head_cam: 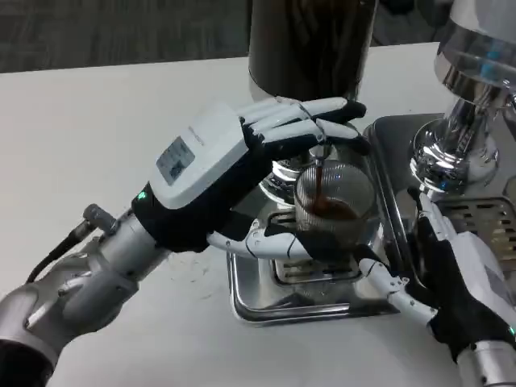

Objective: Grasp the cup under the faucet to collect the drink, then remove the cup.

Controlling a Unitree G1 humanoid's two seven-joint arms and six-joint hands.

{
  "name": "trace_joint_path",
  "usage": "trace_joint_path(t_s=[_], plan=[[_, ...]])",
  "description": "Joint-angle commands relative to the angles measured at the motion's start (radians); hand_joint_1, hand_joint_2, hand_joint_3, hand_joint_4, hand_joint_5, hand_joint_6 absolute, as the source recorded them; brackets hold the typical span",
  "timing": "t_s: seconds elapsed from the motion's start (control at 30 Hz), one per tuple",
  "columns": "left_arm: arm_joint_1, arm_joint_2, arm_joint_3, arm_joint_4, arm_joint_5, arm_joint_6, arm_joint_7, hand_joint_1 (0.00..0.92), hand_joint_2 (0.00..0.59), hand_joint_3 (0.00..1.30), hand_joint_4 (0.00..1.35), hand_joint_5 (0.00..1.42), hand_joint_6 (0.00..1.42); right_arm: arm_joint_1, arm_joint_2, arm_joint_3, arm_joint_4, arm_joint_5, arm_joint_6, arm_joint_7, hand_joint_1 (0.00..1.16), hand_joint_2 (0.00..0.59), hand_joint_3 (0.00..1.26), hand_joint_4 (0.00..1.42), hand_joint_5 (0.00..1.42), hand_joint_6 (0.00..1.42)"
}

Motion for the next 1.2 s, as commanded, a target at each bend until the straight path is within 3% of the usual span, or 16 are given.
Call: trace_joint_path(t_s=[0.03, 0.47, 0.83, 1.2], plan=[[0.018, 0.009, -0.023, -0.024, 0.039, -0.018, -0.007, 0.099, 0.15, 0.43, 0.22, 0.47, 0.36, -0.032, 0.016, 0.004, 0.024, 0.007, 0.009, 0.002, 0.34, 0.231, 0.0, 0.0, 0.0, 0.0], [0.022, 0.018, -0.015, -0.025, 0.048, 0.015, 0.022, 0.166, 0.165, 0.44, 0.22, 0.47, 0.35, -0.087, 0.017, 0.007, 0.054, 0.019, 0.016, 0.023, 0.37, 0.222, 0.0, 0.0, 0.0, 0.0], [0.048, 0.031, 0.012, -0.029, 0.068, 0.093, 0.104, 0.154, 0.16, 0.41, 0.21, 0.47, 0.27, -0.099, 0.014, 0.013, 0.068, 0.021, 0.001, 0.03, 0.35, 0.211, 0.0, 0.0, 0.0, 0.0], [0.147, 0.07, 0.085, -0.072, 0.037, 0.221, 0.135, 0.114, 0.135, 0.25, 0.0, 0.23, 0.09, -0.113, 0.011, 0.014, 0.087, 0.047, -0.027, 0.036, 0.36, 0.214, 0.0, 0.0, 0.0, 0.0]])
